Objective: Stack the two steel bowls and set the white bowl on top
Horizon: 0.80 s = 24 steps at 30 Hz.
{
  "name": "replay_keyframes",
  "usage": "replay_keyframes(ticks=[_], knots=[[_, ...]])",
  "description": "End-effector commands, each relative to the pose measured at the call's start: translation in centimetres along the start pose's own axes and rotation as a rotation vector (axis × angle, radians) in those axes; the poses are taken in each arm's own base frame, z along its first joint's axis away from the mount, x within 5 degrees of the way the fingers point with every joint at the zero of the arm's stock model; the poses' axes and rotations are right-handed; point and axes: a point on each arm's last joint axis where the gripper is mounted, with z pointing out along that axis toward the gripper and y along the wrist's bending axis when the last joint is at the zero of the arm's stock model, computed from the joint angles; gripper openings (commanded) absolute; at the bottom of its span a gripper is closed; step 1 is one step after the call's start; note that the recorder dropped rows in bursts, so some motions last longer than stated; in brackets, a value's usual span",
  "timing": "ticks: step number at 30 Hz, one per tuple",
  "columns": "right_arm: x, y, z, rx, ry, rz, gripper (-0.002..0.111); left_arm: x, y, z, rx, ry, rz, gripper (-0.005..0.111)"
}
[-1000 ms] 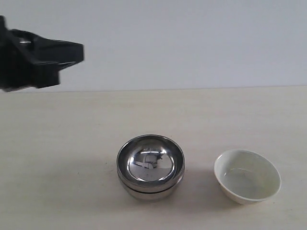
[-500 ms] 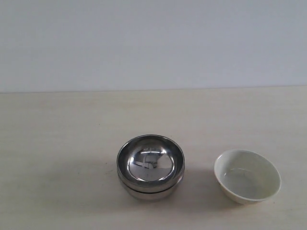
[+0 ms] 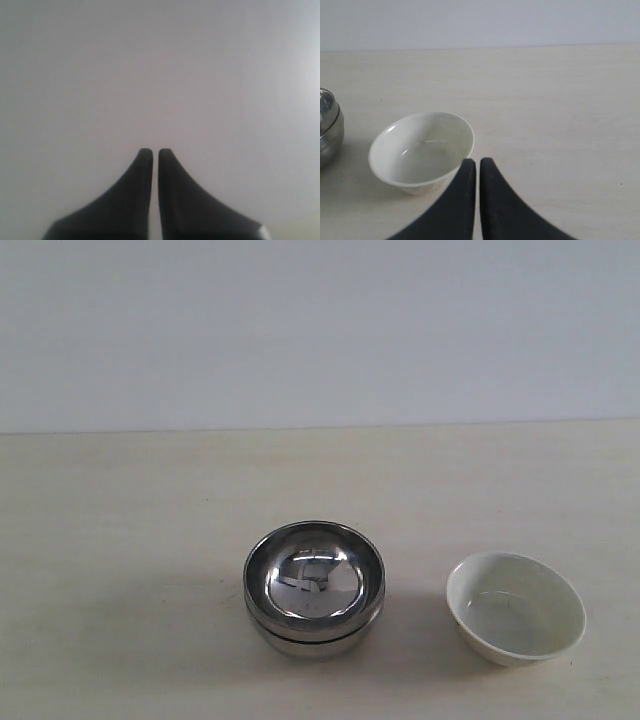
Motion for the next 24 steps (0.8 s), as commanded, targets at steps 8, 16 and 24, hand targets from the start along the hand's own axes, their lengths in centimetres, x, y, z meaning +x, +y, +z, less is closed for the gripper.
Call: replay_keyframes(ticks=[8, 16, 24], knots=[[-0.12, 0.00, -0.05, 0.000, -0.012, -0.004, 0.000, 0.10, 0.13, -0.09, -0.042, -0.002, 0.003, 0.004], [-0.12, 0.00, -0.05, 0.000, -0.012, -0.004, 0.000, 0.10, 0.54, -0.07, -0.254, -0.006, 0.104, 0.004], [-0.12, 0.00, -0.05, 0.000, -0.012, -0.004, 0.000, 0.07, 0.93, -0.14, -0.453, -0.010, 0.200, 0.004]])
